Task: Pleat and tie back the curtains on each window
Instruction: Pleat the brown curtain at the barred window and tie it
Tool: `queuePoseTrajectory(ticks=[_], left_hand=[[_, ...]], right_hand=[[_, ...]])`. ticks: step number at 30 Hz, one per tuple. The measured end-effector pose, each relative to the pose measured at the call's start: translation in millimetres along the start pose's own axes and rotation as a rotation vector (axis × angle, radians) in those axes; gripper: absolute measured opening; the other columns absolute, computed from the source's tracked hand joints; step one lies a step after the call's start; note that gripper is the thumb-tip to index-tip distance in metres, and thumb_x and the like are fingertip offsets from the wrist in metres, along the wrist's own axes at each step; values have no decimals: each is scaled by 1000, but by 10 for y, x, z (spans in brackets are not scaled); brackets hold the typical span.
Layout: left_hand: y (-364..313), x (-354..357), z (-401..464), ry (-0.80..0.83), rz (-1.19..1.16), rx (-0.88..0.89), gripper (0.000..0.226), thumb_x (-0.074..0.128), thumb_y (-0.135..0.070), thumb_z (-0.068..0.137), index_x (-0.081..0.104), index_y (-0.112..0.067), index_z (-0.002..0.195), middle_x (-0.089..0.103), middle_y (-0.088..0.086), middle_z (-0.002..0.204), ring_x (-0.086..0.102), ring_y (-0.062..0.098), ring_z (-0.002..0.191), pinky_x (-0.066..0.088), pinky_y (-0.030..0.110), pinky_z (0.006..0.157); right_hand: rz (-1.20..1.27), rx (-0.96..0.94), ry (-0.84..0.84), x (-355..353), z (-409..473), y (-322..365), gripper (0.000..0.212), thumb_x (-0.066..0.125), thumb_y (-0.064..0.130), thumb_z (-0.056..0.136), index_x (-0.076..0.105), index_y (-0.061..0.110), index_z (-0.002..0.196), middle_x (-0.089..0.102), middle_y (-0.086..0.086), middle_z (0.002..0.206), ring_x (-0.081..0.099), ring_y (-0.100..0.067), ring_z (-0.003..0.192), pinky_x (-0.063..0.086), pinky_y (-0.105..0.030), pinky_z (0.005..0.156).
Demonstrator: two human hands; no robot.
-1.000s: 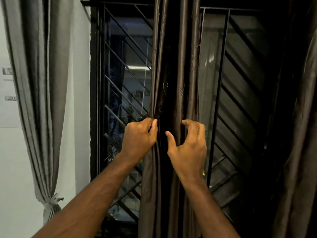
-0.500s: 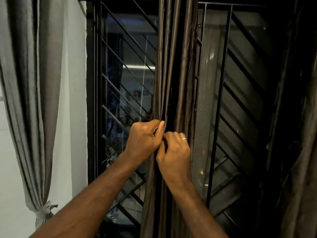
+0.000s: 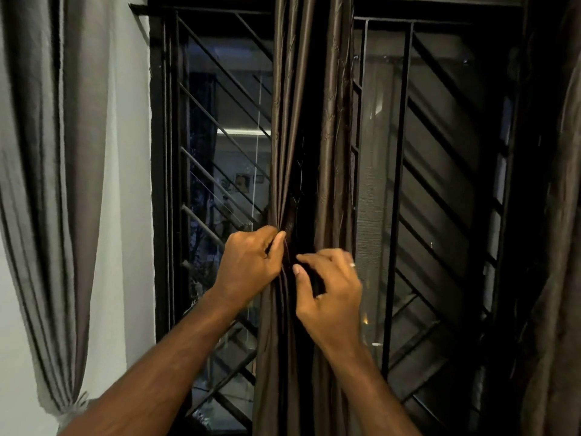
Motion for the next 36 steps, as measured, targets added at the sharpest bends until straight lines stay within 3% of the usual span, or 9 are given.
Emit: queuePoseTrajectory(ticks=[2,6,12,17,22,24,27,31,36], left_hand=[[40,-8,-12,2,-5,-6,36,57,-19,96,52,-8,63,43,1,48,35,14,39,26,26,44],[24,-23,-14,4,4,13,35,54,-21,98,53,-10,65,36,-9,51,29,7,41,24,20,46],[49,-47,-23,-2,14,15,35,53,-23,98,53,-10,66,36,-10,52,28,7,42,23,19,47],[57,-66,-14,8,24,0,35,54,-23,98,55,-8,67,46,-1,49,34,10,41,27,23,47],[-104,-58,15,40,-56,-22,24,58,-19,99,70,-5,83,65,2,67,58,13,56,48,30,54],[-191,-71,39,23,-114,-38,16,61,-12,96,73,-4,88,68,1,75,59,7,65,48,19,62],[-260,-82,48,17,-188,-159,13,60,-5,96,69,-10,87,63,-5,72,58,6,64,46,24,61],[-325,-132,71,18,-280,-364,27,60,-14,98,64,-10,125,63,-14,62,61,0,63,52,25,72],[-337,-195,239,31,-168,-324,29,69,-34,92,57,-15,73,55,-2,50,52,14,47,42,24,58]], right_hand=[[-4,105,-118,-82,34,-8,32,83,21,83,70,9,109,57,-2,106,53,-8,96,42,-12,84],[-64,197,-106,-27,112,-44,54,84,24,83,58,11,129,56,0,115,54,-9,98,49,-21,84],[-76,262,-230,-26,140,-65,44,74,15,90,58,10,131,58,-3,121,58,-15,111,54,-32,90],[-68,154,-172,87,82,-30,18,69,10,94,71,8,112,68,-1,100,67,-17,89,60,-41,75],[-19,78,-119,189,41,32,16,63,14,98,72,8,110,69,0,95,68,-15,84,60,-39,70],[-11,62,-78,252,32,70,20,56,20,100,72,11,107,67,2,90,65,-15,78,57,-43,67],[-14,50,-66,295,35,118,20,54,22,101,71,13,101,65,4,85,62,-14,73,55,-44,64],[-12,61,-34,313,23,121,15,55,18,100,69,13,100,63,4,85,59,-14,72,53,-45,64],[-45,31,24,334,30,196,10,59,3,92,64,11,90,57,3,79,53,-15,68,50,-43,65]])
Point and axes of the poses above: each hand's wrist, its own z-axis towards the middle knuckle, its own x-axis out of the palm, y = z × x, the point moved 3 cm from there along z, towards the middle knuckle
